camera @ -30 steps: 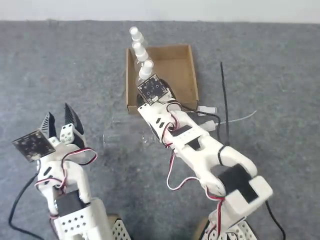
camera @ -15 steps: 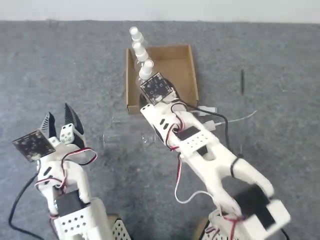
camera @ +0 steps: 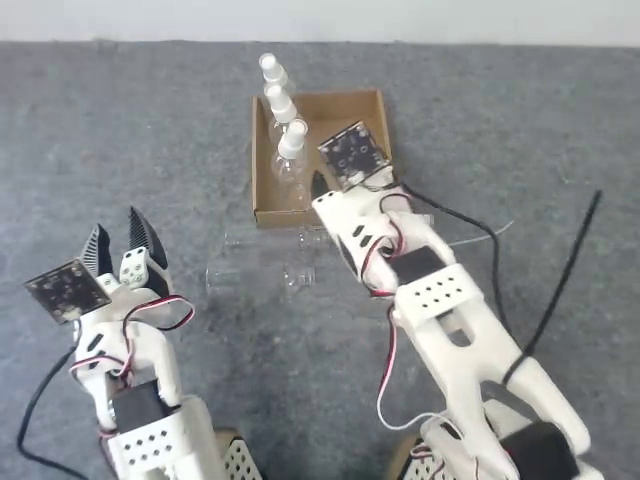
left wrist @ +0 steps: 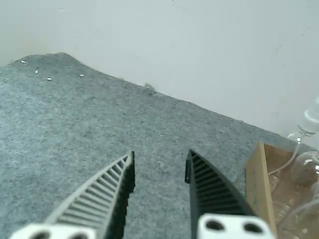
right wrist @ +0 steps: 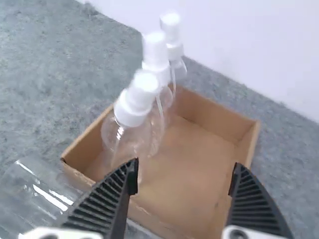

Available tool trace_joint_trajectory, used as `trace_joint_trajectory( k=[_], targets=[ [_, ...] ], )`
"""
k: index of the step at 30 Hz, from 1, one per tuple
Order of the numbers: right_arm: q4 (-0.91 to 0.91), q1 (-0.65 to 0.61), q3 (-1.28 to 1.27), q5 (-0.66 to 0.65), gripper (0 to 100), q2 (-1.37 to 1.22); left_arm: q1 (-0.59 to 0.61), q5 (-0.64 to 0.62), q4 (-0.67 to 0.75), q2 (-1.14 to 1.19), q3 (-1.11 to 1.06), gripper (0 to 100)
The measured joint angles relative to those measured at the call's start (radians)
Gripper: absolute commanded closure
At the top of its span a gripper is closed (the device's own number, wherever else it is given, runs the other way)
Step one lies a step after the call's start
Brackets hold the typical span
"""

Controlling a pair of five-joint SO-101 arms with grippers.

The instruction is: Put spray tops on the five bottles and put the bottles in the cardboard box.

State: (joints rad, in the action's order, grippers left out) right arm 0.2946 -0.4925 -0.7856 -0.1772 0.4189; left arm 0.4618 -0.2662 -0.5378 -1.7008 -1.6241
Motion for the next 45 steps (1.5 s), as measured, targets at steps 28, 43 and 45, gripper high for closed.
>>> trace_joint_trajectory(
  k=[28,43,45],
  targets=[
    [0.778,0.14,0.207,0.06,75.6,0.023,0.0,0.0,0.0,0.0,0.0,84],
    [0.658,-0.18,0.207,0.517,75.3,0.023,0.008,0.0,0.0,0.0,0.0,84],
    [0.614,-0.209,0.206,0.56,75.3,0.023,0.031,0.0,0.0,0.0,0.0,84]
  ],
)
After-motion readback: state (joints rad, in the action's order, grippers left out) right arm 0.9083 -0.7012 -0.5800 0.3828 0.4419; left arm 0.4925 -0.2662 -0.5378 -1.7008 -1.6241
